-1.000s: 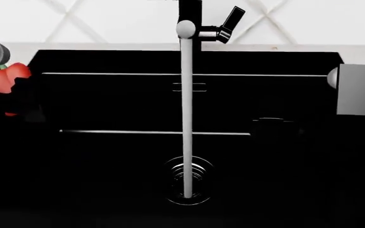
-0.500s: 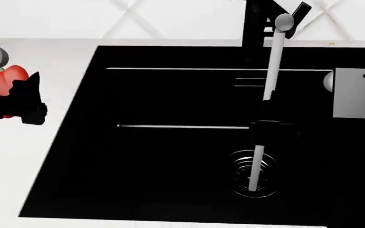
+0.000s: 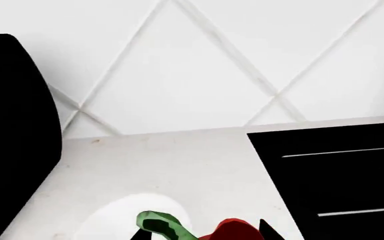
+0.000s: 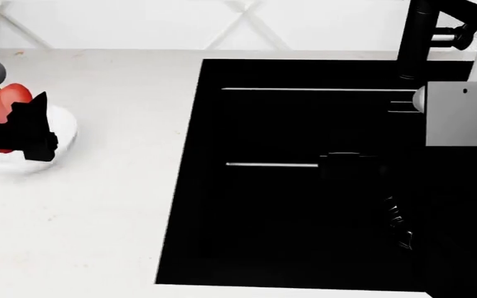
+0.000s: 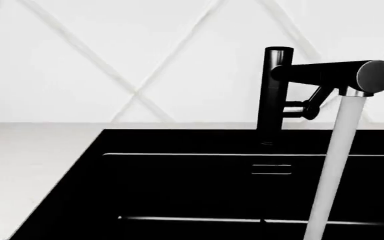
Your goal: Pick the eggplants and mangos from the sink and place them in one bowl. Place the bell pepper in the other bowl. Then turn off the sink faucet.
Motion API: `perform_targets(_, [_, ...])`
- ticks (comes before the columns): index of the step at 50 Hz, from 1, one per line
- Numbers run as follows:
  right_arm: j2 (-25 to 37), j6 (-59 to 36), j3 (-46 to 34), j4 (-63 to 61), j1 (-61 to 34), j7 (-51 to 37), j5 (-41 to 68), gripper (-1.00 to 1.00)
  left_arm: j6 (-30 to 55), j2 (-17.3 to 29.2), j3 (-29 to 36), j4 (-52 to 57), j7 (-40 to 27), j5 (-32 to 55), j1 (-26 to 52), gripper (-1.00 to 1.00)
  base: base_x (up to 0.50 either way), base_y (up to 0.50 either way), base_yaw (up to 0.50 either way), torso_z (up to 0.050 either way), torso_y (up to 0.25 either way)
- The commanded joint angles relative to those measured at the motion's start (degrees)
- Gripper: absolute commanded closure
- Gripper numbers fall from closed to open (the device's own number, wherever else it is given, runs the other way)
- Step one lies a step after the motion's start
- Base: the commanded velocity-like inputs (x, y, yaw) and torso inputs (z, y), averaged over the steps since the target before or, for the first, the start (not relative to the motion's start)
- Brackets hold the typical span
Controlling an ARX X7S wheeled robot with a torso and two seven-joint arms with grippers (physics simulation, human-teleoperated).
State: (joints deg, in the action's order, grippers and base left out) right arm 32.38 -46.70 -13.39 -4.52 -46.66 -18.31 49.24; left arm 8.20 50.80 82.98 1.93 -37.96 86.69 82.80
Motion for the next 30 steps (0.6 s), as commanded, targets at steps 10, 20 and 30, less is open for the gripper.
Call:
perform_targets(10, [-0.43,1.26,0.19,0.35,0.51,1.22,-0.51,-1.0,-1.41,-2.02,-0.34,-1.5,-0.13,0.46,-0.59,1.0,0.04,0.46,0.0,0.0,0.0])
perform_targets(20, [-0.54,2.08,1.05,0.21,1.06,1.08,-0.06,-1.0,-1.44,-2.95,-0.46,-2.15,0.2,0.42,-0.72,1.0,0.12,0.23,0.0,0.0,0.0])
perform_targets(30, [-0.32,2.76,1.15,-0.05,1.8,1.24,-0.18,-1.0,-1.22,-3.19,-0.49,-1.61,0.55,0.4,-0.84,1.0,0.16,0.0,0.0,0.0,0.0])
